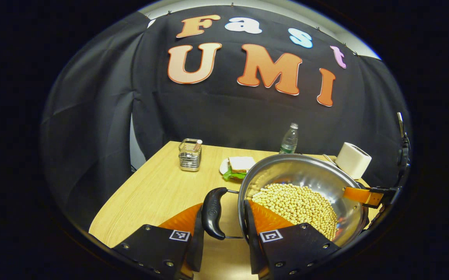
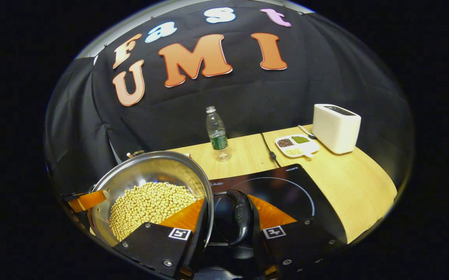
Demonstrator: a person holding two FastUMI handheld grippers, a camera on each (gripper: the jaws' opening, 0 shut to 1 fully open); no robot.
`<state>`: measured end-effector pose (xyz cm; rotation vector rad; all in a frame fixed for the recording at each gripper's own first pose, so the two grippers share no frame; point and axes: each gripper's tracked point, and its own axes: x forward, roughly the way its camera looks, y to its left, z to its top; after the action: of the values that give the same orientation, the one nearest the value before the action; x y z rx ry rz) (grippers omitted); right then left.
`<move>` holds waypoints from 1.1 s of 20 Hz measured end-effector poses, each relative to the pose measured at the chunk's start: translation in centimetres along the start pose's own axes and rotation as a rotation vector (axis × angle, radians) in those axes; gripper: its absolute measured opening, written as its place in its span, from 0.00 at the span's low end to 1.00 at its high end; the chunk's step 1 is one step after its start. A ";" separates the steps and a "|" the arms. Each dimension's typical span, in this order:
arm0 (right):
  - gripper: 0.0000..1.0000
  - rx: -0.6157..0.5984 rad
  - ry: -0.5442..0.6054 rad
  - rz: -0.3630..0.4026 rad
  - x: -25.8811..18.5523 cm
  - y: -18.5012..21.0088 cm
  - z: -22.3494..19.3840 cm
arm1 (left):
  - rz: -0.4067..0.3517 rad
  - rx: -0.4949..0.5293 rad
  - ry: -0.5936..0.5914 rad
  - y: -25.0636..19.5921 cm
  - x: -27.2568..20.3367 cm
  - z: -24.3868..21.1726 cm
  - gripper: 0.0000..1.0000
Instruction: First push the handle of the pot to place it horizontally, then grasp the pot with both hands and set it on the induction cooktop.
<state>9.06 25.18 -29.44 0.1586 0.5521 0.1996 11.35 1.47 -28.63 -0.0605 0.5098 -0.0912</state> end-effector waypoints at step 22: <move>0.53 0.090 0.019 -0.145 -1.8 -17.8 0.0 | -0.161 0.071 0.107 -18.6 2.0 -3.1 0.50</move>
<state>10.17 7.51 -32.19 0.2038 0.5896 0.0354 10.20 -17.37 -30.78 -0.0272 0.6074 -0.2708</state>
